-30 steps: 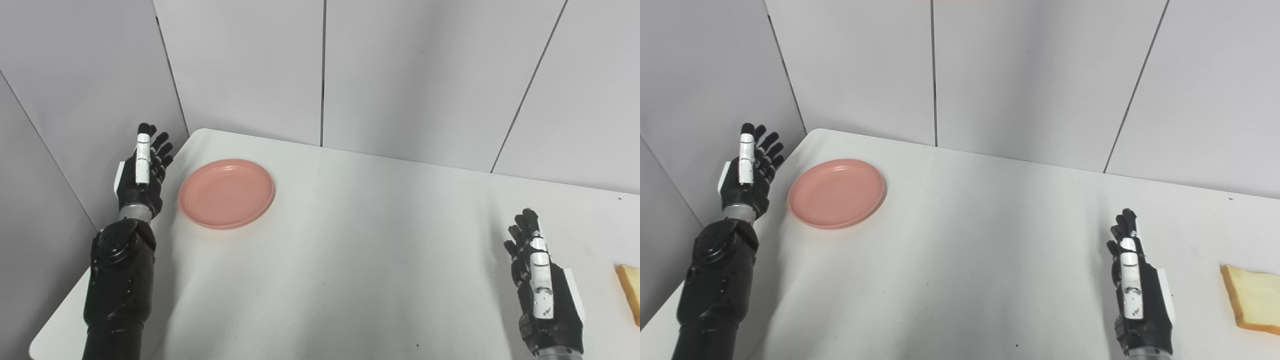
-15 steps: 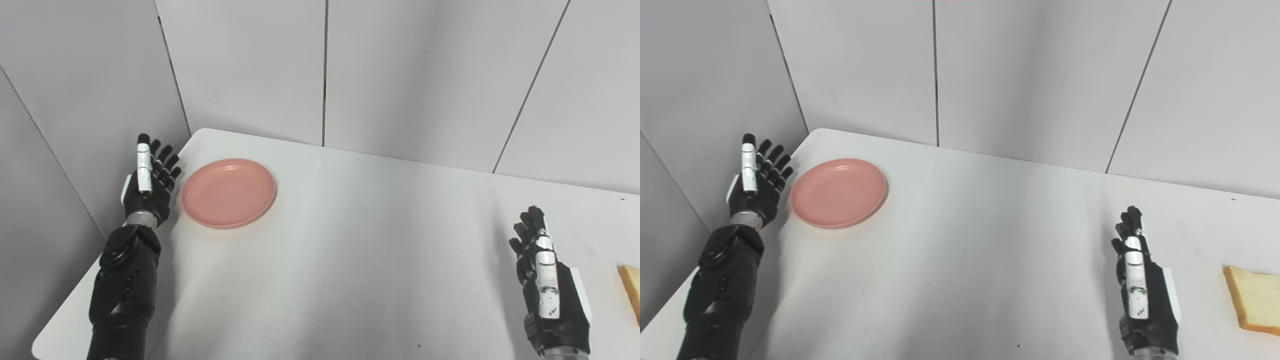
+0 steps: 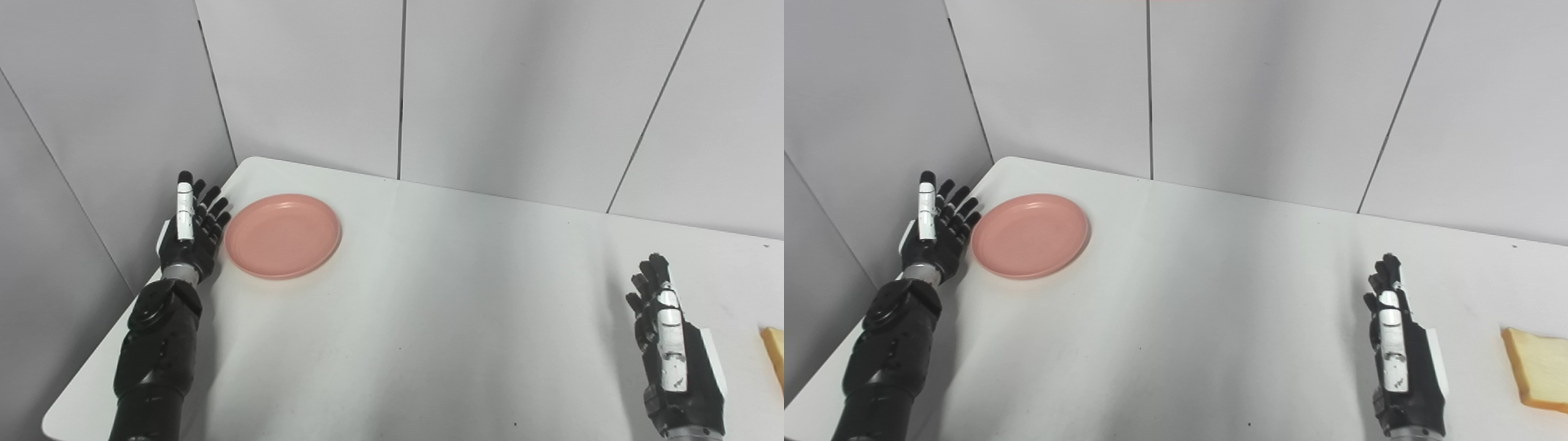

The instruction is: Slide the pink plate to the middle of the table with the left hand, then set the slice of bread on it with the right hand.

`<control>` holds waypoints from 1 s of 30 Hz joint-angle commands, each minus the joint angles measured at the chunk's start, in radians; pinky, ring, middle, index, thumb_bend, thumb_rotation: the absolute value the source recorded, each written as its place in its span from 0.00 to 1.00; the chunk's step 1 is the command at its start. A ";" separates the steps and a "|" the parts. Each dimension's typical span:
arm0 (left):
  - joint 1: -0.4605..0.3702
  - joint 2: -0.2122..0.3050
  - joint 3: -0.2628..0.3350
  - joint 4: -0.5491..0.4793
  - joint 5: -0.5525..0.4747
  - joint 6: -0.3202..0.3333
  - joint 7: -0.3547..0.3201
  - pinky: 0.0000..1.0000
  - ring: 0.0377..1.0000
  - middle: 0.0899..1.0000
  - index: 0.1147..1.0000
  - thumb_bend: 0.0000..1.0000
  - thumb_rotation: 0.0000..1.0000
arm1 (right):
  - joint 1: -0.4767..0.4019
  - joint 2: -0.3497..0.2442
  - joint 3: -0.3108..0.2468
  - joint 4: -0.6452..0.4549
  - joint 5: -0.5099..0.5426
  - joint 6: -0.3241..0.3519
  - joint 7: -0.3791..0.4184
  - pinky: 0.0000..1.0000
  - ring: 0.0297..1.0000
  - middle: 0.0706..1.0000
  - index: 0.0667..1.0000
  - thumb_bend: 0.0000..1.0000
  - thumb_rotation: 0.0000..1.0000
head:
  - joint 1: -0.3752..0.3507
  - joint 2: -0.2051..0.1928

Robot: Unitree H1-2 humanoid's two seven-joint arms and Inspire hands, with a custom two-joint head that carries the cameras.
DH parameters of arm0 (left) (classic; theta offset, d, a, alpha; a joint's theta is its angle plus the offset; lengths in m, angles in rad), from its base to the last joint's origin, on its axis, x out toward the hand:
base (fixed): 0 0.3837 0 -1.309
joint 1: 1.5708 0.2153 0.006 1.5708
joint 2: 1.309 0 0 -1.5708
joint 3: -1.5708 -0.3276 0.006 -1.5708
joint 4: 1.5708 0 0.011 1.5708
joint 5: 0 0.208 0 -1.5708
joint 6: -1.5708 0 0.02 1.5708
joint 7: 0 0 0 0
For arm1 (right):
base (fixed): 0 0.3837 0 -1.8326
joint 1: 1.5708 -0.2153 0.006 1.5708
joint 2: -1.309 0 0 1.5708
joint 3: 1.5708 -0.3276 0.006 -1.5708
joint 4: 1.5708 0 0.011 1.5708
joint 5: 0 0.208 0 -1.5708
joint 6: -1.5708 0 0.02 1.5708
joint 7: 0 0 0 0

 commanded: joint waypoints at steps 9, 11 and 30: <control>-0.025 -0.016 -0.056 -0.035 0.000 -0.016 -0.047 0.96 0.94 0.93 0.93 0.80 0.87 | -0.026 0.003 -0.003 -0.025 0.010 -0.014 0.004 1.00 1.00 1.00 1.00 0.24 1.00 | -0.015 0.005; -0.022 -0.029 -0.072 -0.064 -0.002 -0.002 -0.052 0.96 0.94 0.93 0.93 0.80 0.88 | -0.026 0.004 -0.005 -0.023 0.016 -0.013 0.004 1.00 1.00 1.00 1.00 0.24 1.00 | -0.018 0.006; 0.011 -0.095 -0.199 -0.149 0.018 0.060 -0.150 0.89 0.90 0.90 0.89 0.83 0.84 | -0.026 0.016 0.007 0.013 -0.003 -0.049 -0.004 1.00 1.00 1.00 1.00 0.31 1.00 | -0.127 0.036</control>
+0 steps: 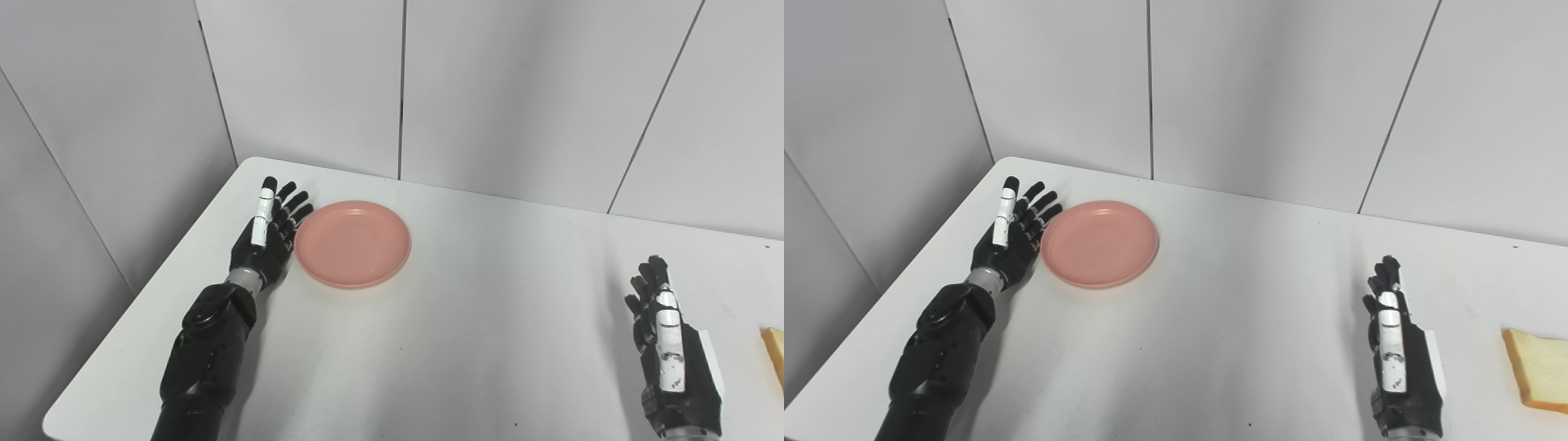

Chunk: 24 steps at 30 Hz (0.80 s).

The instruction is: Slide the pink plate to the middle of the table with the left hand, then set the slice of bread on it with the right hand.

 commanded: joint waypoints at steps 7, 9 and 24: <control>0.010 -0.023 -0.067 -0.120 0.003 0.041 -0.043 0.91 0.90 0.91 0.90 0.82 0.85 | -0.024 0.026 0.001 0.013 0.021 -0.066 0.006 1.00 0.99 1.00 1.00 0.32 1.00 | -0.087 0.021; 0.014 -0.031 -0.074 -0.148 0.006 0.055 -0.035 0.90 0.89 0.90 0.90 0.82 0.85 | -0.023 0.032 0.004 0.012 0.015 -0.064 0.002 1.00 0.98 1.00 1.00 0.32 1.00 | -0.104 0.025; 0.018 -0.146 -0.177 -0.264 0.030 0.160 -0.022 0.91 0.90 0.90 0.89 0.82 0.83 | -0.021 0.062 0.027 0.016 -0.016 -0.054 -0.004 1.00 0.98 1.00 1.00 0.36 1.00 | -0.213 0.046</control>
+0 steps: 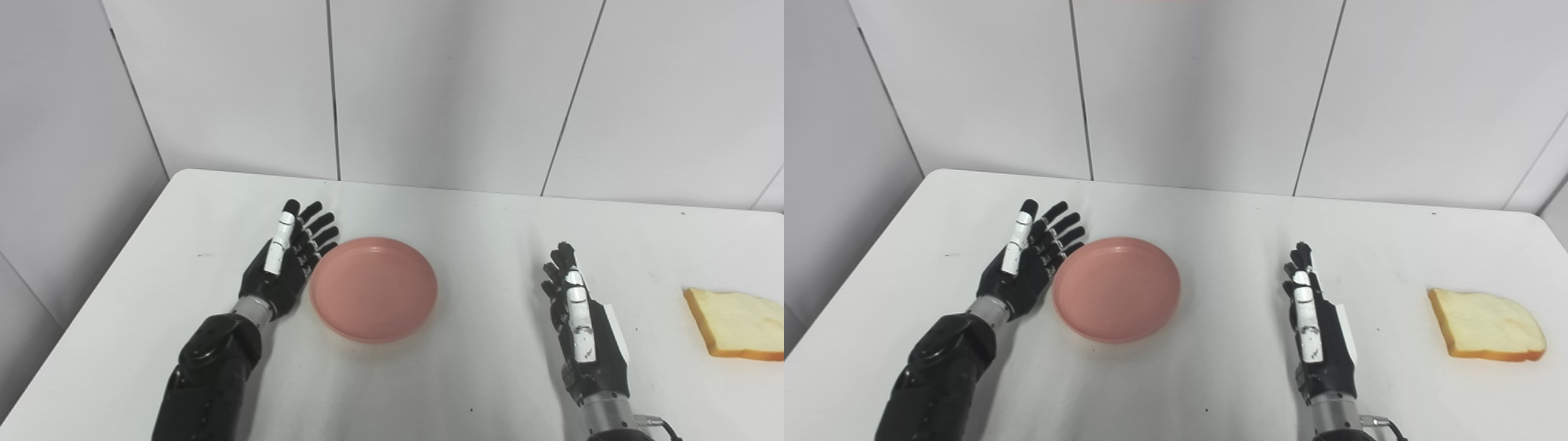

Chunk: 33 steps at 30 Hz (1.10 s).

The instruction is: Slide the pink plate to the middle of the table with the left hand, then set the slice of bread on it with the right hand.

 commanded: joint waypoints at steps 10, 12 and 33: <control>-0.032 -0.058 -0.061 -0.055 0.005 -0.009 -0.040 0.93 0.91 0.91 0.91 0.80 0.86 | -0.022 0.020 0.006 -0.016 -0.020 -0.054 -0.008 0.99 0.97 0.99 1.00 0.36 1.00 | -0.026 0.016; -0.032 -0.068 -0.067 -0.052 0.005 -0.016 -0.046 0.94 0.92 0.92 0.91 0.80 0.87 | -0.024 0.020 0.008 -0.009 -0.030 -0.062 -0.010 0.99 0.97 0.99 1.00 0.37 1.00 | -0.029 0.017; -0.009 -0.090 -0.074 -0.034 0.061 -0.066 -0.036 0.96 0.94 0.93 0.93 0.78 0.88 | -0.029 0.014 0.000 -0.030 -0.035 -0.044 -0.014 1.00 0.99 1.00 1.00 0.39 1.00 | -0.099 0.012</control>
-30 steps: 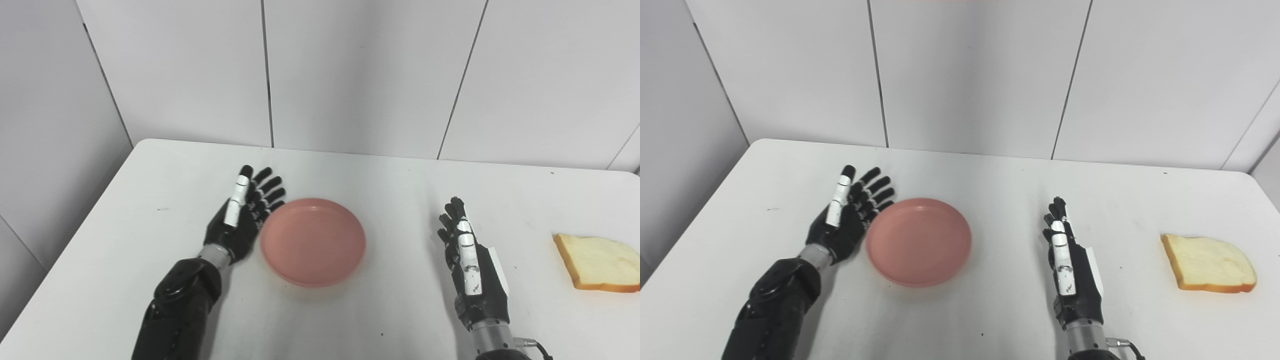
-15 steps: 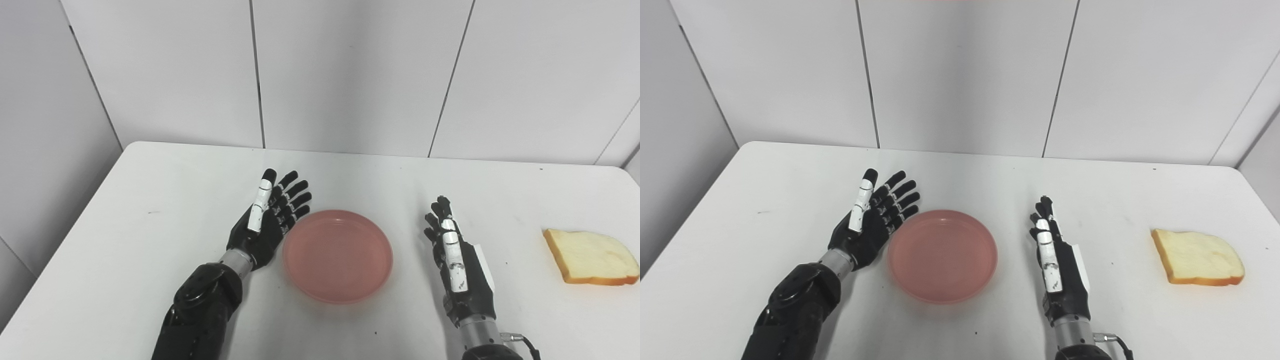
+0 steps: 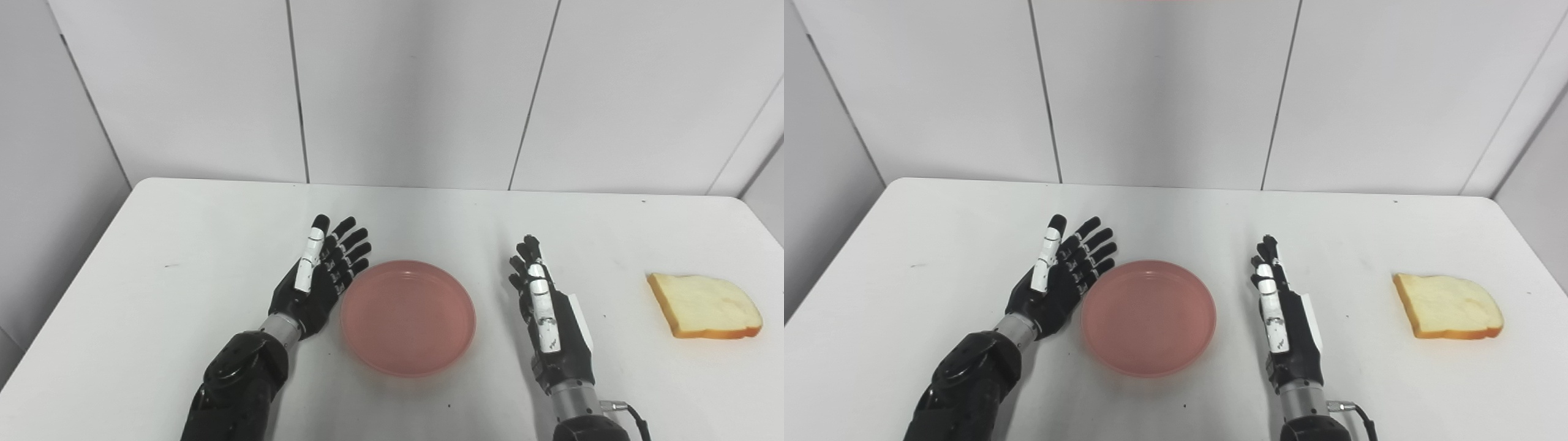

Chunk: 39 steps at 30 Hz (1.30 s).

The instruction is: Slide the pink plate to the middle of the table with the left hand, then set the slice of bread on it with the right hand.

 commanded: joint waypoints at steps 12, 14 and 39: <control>0.014 0.013 0.029 -0.057 0.058 -0.136 0.001 0.93 0.94 0.94 0.94 0.79 0.88 | -0.151 -0.103 -0.069 -0.077 -0.064 -0.020 -0.024 1.00 0.98 1.00 1.00 0.60 1.00 | -0.121 -0.033; 0.023 0.018 0.032 -0.066 0.064 -0.157 -0.003 0.93 0.94 0.94 0.94 0.79 0.88 | -0.180 -0.132 -0.076 -0.087 -0.084 -0.014 -0.021 0.99 0.97 1.00 1.00 0.62 0.98 | -0.157 -0.043; 0.095 0.117 0.064 -0.071 0.015 -0.367 -0.105 0.93 0.94 0.94 0.93 0.81 0.90 | -0.371 -0.702 -0.067 -0.217 -0.368 0.284 0.310 0.87 0.94 0.98 1.00 0.99 0.40 | -0.459 -0.090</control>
